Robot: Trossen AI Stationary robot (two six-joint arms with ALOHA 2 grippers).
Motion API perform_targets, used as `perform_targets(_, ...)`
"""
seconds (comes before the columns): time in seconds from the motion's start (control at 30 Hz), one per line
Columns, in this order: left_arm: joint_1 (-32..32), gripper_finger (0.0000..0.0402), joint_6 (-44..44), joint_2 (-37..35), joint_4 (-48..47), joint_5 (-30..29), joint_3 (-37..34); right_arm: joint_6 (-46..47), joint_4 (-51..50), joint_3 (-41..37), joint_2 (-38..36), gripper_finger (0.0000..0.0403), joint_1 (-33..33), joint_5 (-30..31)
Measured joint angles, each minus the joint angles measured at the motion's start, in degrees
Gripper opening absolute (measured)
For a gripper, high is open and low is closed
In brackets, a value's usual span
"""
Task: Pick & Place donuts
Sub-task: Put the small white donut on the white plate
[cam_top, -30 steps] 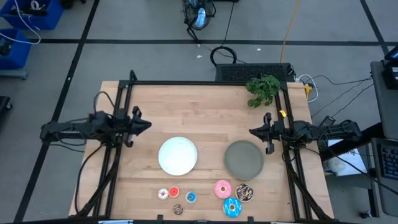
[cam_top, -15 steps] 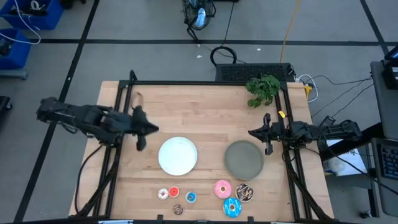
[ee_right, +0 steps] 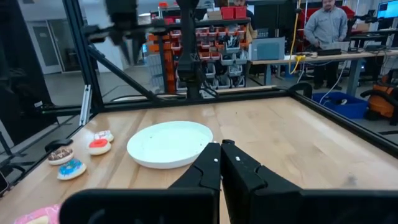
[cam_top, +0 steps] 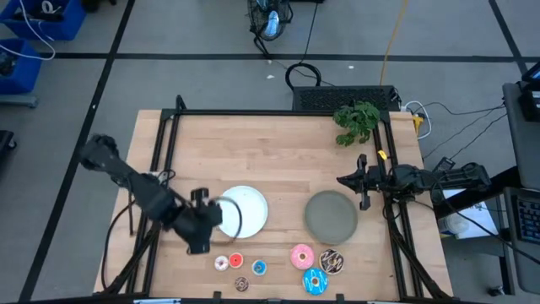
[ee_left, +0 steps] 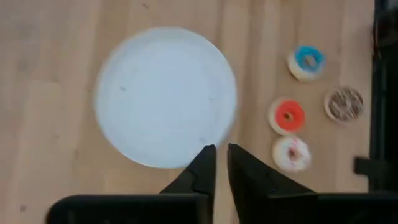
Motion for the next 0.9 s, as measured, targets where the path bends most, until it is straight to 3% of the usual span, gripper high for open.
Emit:
perform_targets(0.27,-5.18,0.0206,-6.11,9.91,0.44,3.55,0.00,-0.64,-0.02,0.00,0.00,0.0000,0.00,0.03)
perform_targets(0.43,-6.25,0.0264,-7.28,15.50,2.20,8.33,0.00,-1.05,-0.02,0.00,0.00,0.0000,0.00,0.40)
perform_targets(0.9,-6.76,0.0280,-4.65,20.77,12.24,12.36,-0.02,-1.09,-0.07,-0.01,0.00,0.0000,0.00,0.47)
